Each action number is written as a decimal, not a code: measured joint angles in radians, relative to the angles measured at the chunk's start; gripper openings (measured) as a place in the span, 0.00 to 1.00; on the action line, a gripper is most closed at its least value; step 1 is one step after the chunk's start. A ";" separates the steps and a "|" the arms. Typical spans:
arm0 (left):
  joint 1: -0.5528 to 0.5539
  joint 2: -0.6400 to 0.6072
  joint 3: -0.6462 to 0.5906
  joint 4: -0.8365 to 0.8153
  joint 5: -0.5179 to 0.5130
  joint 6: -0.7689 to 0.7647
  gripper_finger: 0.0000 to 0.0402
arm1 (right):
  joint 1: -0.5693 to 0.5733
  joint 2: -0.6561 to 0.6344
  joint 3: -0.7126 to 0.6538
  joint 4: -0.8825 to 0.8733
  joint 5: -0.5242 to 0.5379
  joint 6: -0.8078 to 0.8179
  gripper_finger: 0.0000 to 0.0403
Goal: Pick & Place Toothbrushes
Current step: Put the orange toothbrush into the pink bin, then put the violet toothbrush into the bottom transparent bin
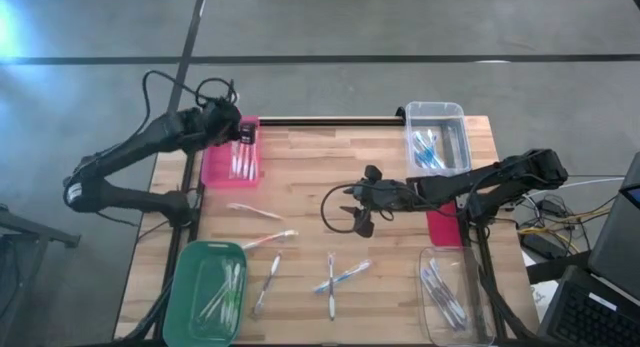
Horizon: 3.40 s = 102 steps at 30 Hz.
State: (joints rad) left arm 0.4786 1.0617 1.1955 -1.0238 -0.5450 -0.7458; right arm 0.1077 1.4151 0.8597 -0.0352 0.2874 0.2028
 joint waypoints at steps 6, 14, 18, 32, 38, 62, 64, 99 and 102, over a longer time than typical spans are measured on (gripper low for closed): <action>0.153 0.072 -0.007 -0.063 0.158 -0.004 0.06 | 0.000 0.000 -0.002 0.000 0.000 0.004 0.56; 0.272 0.237 -0.007 -0.153 0.285 0.001 0.06 | 0.000 0.000 -0.005 -0.012 0.000 0.008 0.58; 0.308 0.318 -0.007 -0.200 0.302 0.011 0.06 | 0.001 0.000 -0.005 -0.013 -0.001 0.008 0.59; 0.399 0.512 0.003 -0.242 0.359 0.005 0.06 | 0.001 0.000 -0.005 -0.013 -0.001 0.008 0.54; 0.461 0.563 -0.003 -0.245 0.387 0.010 0.06 | 0.001 0.000 -0.005 -0.015 -0.003 0.007 0.54; 0.505 0.584 -0.005 -0.187 0.361 0.046 0.15 | 0.000 0.000 -0.023 -0.017 0.000 0.007 0.64; 0.508 0.584 -0.005 -0.181 0.361 0.046 0.18 | 0.000 0.000 -0.023 -0.017 0.000 0.007 0.63; 0.289 0.356 0.179 -0.138 0.527 0.195 0.27 | 0.000 0.000 -0.023 -0.015 0.002 -0.004 0.65; 0.217 0.315 0.178 -0.091 0.527 0.180 0.27 | 0.000 0.000 -0.023 -0.013 0.002 -0.004 0.65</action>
State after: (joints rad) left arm 0.6951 1.3762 1.3735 -1.1147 -0.0178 -0.5653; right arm 0.1078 1.4151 0.8371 -0.0486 0.2893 0.1986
